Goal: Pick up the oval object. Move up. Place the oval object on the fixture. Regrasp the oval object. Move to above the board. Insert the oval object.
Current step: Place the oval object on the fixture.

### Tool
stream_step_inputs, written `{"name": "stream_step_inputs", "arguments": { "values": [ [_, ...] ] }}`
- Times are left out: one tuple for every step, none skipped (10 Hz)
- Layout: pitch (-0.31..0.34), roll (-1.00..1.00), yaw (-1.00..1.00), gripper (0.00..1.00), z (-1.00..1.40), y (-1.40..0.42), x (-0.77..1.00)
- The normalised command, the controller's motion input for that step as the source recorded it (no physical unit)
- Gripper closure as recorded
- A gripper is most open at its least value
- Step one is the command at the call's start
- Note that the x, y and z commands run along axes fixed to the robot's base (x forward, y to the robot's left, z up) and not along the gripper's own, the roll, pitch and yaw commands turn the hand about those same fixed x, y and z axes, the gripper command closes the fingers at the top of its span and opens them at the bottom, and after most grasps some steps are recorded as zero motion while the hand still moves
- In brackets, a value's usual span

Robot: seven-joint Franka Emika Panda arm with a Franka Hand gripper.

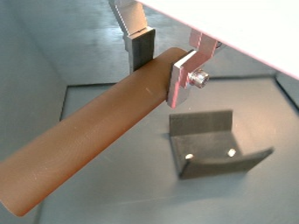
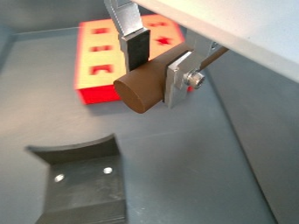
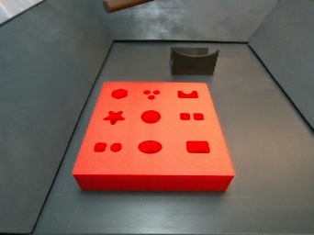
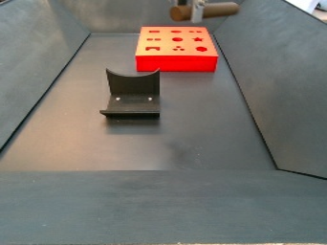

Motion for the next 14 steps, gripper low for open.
{"name": "stream_step_inputs", "arguments": {
  "values": [
    [0.000, -0.07, 1.00, 1.00, 0.18, -0.11, 1.00],
    [0.020, -0.08, 1.00, 1.00, 0.14, -0.09, 1.00],
    [0.029, -0.09, 1.00, 1.00, 0.13, -0.08, 1.00],
    [0.051, -0.10, 1.00, 1.00, 0.10, -0.07, 1.00],
    [0.067, -0.11, 1.00, 1.00, 0.09, -0.06, 1.00],
    [0.089, -0.12, 1.00, 1.00, 0.07, -0.05, 1.00],
    [0.125, -0.13, 1.00, 1.00, 0.06, -0.04, 1.00],
    [0.161, -0.15, 1.00, 1.00, 0.05, -0.03, 1.00],
    [0.211, -0.18, 1.00, 1.00, 0.03, -0.03, 0.96],
    [0.224, -0.19, 0.74, 1.00, 0.02, -0.02, 0.85],
    [0.213, -0.18, 0.49, 1.00, 0.02, -0.01, 0.76],
    [0.230, -1.00, 0.31, 1.00, -0.59, 0.96, 0.57],
    [0.220, -1.00, 0.25, 1.00, -0.57, 0.94, 0.49],
    [0.208, -1.00, 0.19, 1.00, -0.34, 0.76, 0.41]
  ]
}}
